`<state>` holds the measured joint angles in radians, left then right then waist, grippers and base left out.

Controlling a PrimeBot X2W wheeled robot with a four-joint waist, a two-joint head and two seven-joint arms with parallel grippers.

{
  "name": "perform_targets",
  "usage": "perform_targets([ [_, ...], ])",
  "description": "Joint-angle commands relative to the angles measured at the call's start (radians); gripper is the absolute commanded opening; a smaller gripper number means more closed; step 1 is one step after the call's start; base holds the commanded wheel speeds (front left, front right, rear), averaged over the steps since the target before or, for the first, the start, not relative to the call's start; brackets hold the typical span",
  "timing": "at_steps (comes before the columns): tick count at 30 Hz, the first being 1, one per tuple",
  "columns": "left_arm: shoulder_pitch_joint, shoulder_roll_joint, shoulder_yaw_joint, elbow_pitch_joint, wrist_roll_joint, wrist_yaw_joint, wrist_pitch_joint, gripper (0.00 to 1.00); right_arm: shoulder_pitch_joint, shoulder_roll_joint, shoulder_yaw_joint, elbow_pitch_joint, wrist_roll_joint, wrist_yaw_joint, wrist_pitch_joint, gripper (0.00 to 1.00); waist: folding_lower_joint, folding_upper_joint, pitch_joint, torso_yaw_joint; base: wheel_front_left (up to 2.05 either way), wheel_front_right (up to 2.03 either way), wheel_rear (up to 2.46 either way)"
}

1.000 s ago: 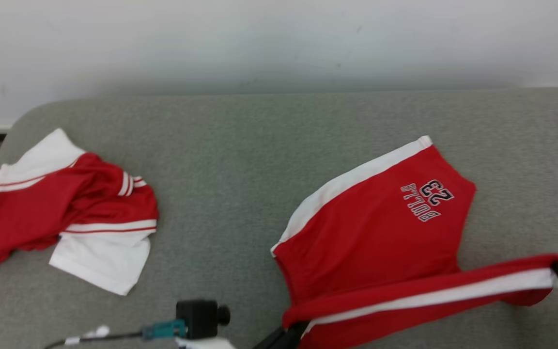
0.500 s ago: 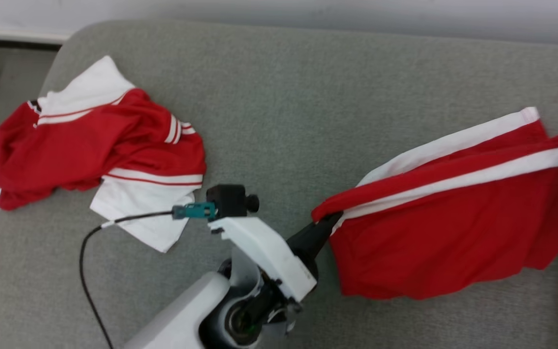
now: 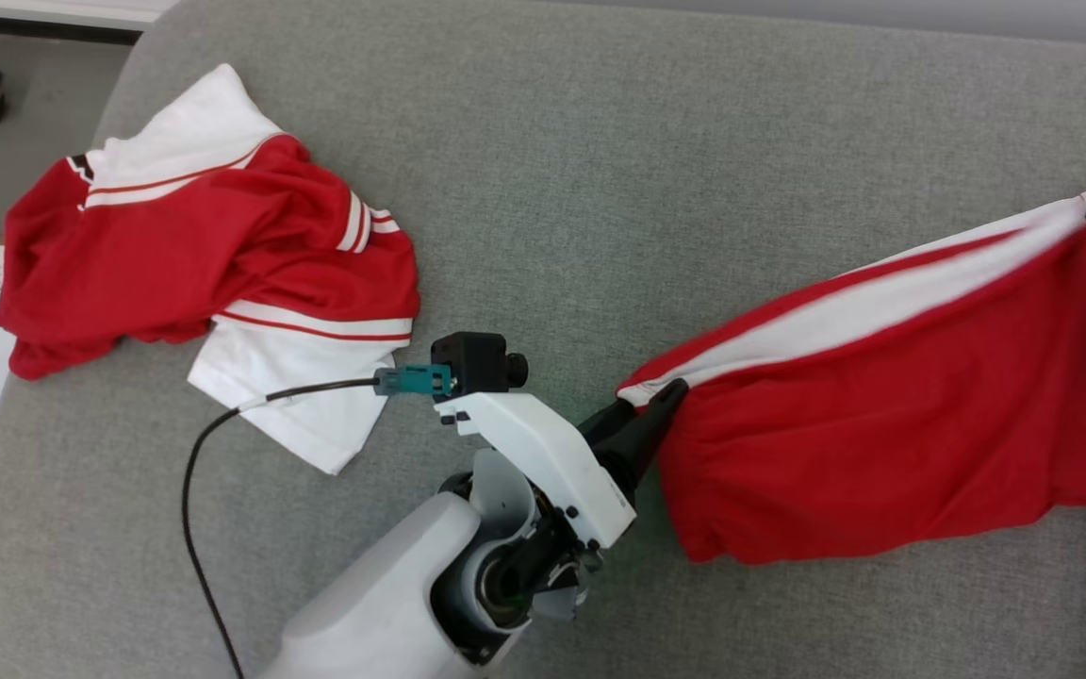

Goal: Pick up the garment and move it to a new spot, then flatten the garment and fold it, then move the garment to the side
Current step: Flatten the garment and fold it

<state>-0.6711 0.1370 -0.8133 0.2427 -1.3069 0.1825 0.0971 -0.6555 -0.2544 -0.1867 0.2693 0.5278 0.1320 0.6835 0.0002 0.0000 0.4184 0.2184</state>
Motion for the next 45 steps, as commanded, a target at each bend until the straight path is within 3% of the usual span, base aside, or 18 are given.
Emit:
perform_targets([
  [1,-0.010,0.008,-0.006,0.008,0.028,-0.004,-0.012,1.00,0.001,-0.006,0.015,-0.011,0.011,-0.002,-0.007,1.00,-0.0002,0.0000,-0.006,-0.005,0.00,0.00,0.00],
  [9,0.011,0.101,-0.064,-0.021,0.186,0.026,-0.105,1.00,0.102,-0.109,0.135,-0.110,0.033,-0.002,-0.022,1.00,-0.0002,0.0000,-0.053,-0.039,0.00,0.00,0.00],
  [17,0.033,0.188,-0.118,-0.113,0.422,0.118,-0.292,1.00,0.170,-0.204,0.164,-0.099,0.018,-0.002,0.009,1.00,-0.0002,0.0000,-0.085,-0.033,0.00,0.00,0.00],
  [22,0.061,0.183,-0.111,-0.138,0.515,0.166,-0.348,1.00,0.166,-0.211,0.139,-0.046,0.019,-0.002,0.029,1.00,-0.0002,0.0000,-0.064,0.001,0.00,0.00,0.00],
  [27,0.109,0.180,-0.070,-0.153,0.615,0.186,-0.362,1.00,0.141,-0.204,0.125,0.022,0.028,-0.002,0.045,1.00,-0.0002,0.0000,-0.036,0.038,0.00,0.00,0.00],
  [34,0.260,0.148,0.090,-0.215,0.752,0.151,-0.362,1.00,0.144,-0.170,0.130,0.077,0.145,-0.001,0.109,1.00,-0.0002,0.0000,-0.020,0.084,0.00,0.00,0.00],
  [35,0.280,0.143,0.111,-0.217,0.765,0.143,-0.362,1.00,0.147,-0.167,0.139,0.078,0.159,0.000,0.120,0.47,-0.0002,0.0000,-0.021,0.086,0.00,0.00,0.00],
  [36,0.301,0.130,0.129,-0.219,0.774,0.132,-0.362,1.00,0.150,-0.167,0.149,0.076,0.171,0.000,0.123,0.09,-0.0002,0.0000,-0.023,0.089,0.00,0.00,0.00],
  [37,0.319,0.122,0.146,-0.218,0.786,0.120,-0.362,1.00,0.155,-0.168,0.151,0.080,0.183,0.000,0.122,0.00,-0.0002,0.0000,-0.025,0.090,0.00,0.00,0.00],
  [45,0.426,0.078,0.256,-0.185,0.882,0.034,-0.362,1.00,0.175,-0.165,0.136,0.071,0.262,-0.001,0.053,0.00,-0.0002,0.0000,-0.075,0.049,0.00,0.00,0.00],
])
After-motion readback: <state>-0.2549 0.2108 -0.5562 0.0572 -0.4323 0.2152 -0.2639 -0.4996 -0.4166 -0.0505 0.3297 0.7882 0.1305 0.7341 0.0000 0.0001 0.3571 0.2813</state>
